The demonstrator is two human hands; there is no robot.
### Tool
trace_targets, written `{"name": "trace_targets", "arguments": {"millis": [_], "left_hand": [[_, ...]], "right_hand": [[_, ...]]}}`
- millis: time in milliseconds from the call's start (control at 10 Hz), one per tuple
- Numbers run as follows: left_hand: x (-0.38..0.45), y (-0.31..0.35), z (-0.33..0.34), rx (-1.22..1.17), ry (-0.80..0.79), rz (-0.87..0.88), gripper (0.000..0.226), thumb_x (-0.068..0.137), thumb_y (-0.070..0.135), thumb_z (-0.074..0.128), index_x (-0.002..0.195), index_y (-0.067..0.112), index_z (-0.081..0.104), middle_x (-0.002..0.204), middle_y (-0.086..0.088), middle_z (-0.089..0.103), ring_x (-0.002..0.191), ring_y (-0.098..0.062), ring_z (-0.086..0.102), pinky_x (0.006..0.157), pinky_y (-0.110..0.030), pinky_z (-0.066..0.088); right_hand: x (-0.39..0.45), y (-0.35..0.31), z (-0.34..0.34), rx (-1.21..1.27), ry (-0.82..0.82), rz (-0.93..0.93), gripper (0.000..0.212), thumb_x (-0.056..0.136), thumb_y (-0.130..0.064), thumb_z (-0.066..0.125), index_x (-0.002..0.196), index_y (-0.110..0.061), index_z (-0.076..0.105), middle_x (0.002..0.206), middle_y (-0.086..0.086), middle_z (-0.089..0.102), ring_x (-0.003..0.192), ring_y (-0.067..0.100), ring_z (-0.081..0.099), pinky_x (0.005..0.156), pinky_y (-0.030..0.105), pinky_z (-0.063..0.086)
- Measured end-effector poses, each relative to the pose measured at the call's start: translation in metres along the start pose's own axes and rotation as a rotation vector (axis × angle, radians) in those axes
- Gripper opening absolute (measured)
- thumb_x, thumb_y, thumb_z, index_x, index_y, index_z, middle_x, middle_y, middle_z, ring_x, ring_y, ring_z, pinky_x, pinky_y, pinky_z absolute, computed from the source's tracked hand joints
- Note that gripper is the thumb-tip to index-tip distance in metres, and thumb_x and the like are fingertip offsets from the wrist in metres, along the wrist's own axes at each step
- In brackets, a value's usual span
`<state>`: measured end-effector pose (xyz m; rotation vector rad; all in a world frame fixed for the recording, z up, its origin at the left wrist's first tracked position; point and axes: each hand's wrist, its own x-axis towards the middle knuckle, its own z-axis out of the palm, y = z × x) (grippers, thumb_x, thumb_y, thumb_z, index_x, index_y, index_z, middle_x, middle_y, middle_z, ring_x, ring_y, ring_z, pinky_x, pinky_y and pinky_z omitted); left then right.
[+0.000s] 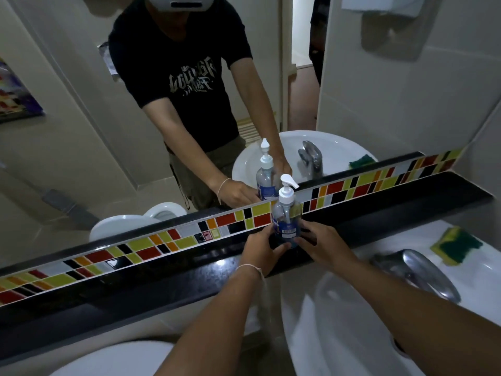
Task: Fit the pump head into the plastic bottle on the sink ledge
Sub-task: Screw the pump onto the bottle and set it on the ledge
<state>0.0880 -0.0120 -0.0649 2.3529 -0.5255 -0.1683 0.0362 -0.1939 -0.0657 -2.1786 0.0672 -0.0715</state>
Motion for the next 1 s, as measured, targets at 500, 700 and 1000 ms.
{"name": "trace_targets", "arguments": {"millis": [500,700,1000], "left_hand": [[-0.03,-0.029,0.012,0.525,-0.145,0.035,0.068,0.11,0.04,0.03,0.165,0.004,0.014,0.175,-0.014,0.005,0.162,-0.029,0.001,0.128,-0.038,-0.001],[-0.027,-0.032,0.012,0.548,-0.16,0.042,0.068,0.11,0.042,0.029,0.166,0.005,0.014,0.175,-0.013,0.006,0.162,-0.027,0.002,0.129,-0.039,0.001],[-0.025,-0.033,0.012,0.539,-0.131,0.044,0.066,0.11,0.041,0.028,0.166,0.008,0.016,0.176,-0.01,0.008,0.163,-0.025,0.003,0.129,-0.038,0.001]], "right_hand": [[-0.022,0.048,0.007,-0.66,-0.063,-0.019,0.064,0.103,-0.045,0.035,0.157,-0.012,0.026,0.169,0.001,0.019,0.157,0.018,0.009,0.126,0.036,0.003],[-0.024,0.064,0.001,-0.734,-0.116,-0.099,0.067,0.103,-0.048,0.028,0.159,-0.014,0.018,0.171,0.0,0.009,0.157,0.015,0.001,0.121,0.03,-0.005],[-0.078,-0.127,-0.075,0.254,0.556,-0.441,0.031,0.095,-0.032,0.062,0.116,-0.011,0.07,0.11,0.007,0.076,0.11,0.016,0.07,0.096,0.039,0.056]]}}
